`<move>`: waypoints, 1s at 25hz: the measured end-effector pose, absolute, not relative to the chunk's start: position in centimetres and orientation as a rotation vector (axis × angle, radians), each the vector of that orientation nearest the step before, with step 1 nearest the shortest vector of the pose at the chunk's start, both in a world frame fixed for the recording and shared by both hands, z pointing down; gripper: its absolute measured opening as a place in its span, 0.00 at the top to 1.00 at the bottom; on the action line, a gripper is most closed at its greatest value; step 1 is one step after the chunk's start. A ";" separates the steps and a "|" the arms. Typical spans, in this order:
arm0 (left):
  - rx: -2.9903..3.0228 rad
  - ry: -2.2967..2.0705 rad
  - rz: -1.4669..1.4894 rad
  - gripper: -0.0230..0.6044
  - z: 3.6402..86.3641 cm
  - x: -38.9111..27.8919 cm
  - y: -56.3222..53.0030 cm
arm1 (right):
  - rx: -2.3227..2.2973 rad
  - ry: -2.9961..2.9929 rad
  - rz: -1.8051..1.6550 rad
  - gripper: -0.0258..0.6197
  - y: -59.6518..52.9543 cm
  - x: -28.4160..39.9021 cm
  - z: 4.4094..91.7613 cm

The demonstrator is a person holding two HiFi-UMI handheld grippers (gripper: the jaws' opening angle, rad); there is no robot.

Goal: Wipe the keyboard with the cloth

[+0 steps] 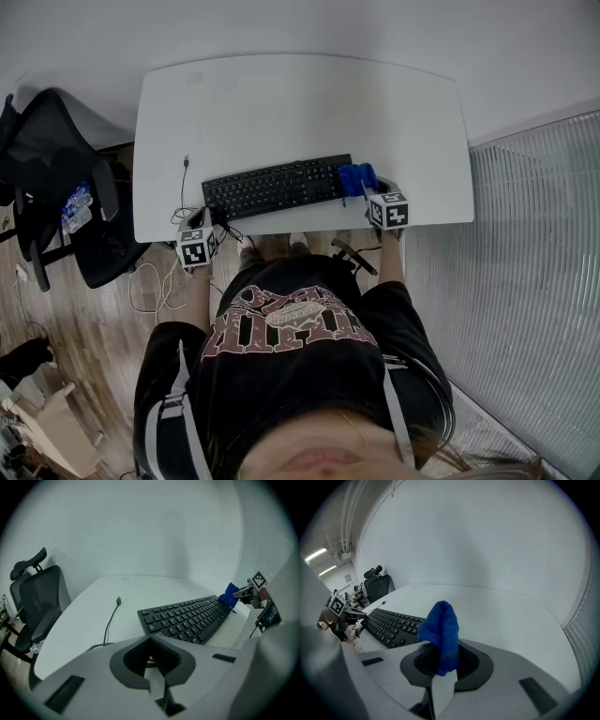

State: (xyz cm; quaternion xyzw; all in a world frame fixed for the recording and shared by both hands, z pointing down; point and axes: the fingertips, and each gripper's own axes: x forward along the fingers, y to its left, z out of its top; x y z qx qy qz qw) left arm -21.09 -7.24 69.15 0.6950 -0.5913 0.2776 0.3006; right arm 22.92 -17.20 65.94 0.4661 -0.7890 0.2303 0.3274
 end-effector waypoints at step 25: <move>1.859 -1.563 0.700 0.91 68.9 -21.1 -7.2 | 0.384 -2.558 0.422 0.87 -11.8 -4.9 56.3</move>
